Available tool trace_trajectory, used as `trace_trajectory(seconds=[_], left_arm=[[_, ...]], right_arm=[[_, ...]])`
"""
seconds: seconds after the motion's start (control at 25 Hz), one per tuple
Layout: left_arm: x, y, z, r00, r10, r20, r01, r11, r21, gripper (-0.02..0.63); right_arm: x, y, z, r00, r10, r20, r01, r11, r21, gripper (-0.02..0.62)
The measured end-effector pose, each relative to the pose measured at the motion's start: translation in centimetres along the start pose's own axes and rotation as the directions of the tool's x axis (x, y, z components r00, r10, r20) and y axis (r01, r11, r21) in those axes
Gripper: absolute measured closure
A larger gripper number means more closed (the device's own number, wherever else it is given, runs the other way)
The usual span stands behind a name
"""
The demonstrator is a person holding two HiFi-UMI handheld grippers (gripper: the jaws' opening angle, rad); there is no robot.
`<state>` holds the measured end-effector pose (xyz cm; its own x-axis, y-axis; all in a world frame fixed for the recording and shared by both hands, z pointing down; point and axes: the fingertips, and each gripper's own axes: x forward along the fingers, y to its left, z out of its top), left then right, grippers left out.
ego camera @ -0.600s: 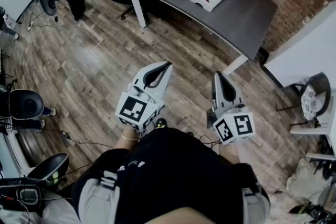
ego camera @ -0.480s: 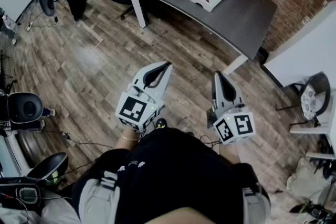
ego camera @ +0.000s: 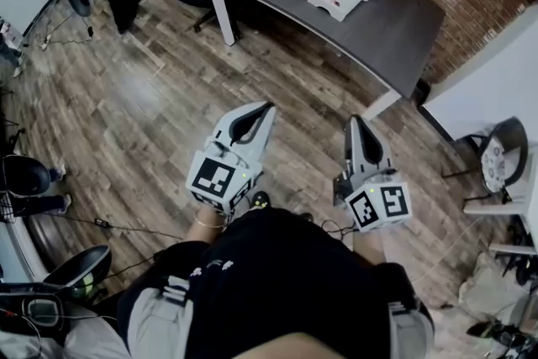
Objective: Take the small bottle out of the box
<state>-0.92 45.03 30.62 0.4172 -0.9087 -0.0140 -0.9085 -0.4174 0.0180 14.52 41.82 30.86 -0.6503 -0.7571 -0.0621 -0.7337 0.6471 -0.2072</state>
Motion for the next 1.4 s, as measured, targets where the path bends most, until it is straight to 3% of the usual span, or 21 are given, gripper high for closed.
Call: trace_trajectory(seconds=[0.28, 0.84, 1.4], left_arm=[[-2.2, 3.4, -1.0, 0.999, 0.028, -0.030, -0.029, 0.999, -0.031, 0.601], [-4.4, 9.9, -1.1, 0.998, 0.064, 0.000, -0.064, 0.997, -0.047, 0.601], [-2.7, 12.9, -3.2, 0.998, 0.063, -0.028, -0.064, 0.995, -0.070, 0.601]], right_arm=[[2.0, 2.5, -1.3, 0.999, -0.001, -0.036, 0.001, 1.000, -0.012, 0.594], [6.4, 6.8, -2.8, 0.998, 0.021, -0.062, -0.023, 0.999, -0.031, 0.594], [8.5, 3.6, -3.9, 0.996, -0.059, -0.071, 0.060, 0.998, 0.001, 0.594]])
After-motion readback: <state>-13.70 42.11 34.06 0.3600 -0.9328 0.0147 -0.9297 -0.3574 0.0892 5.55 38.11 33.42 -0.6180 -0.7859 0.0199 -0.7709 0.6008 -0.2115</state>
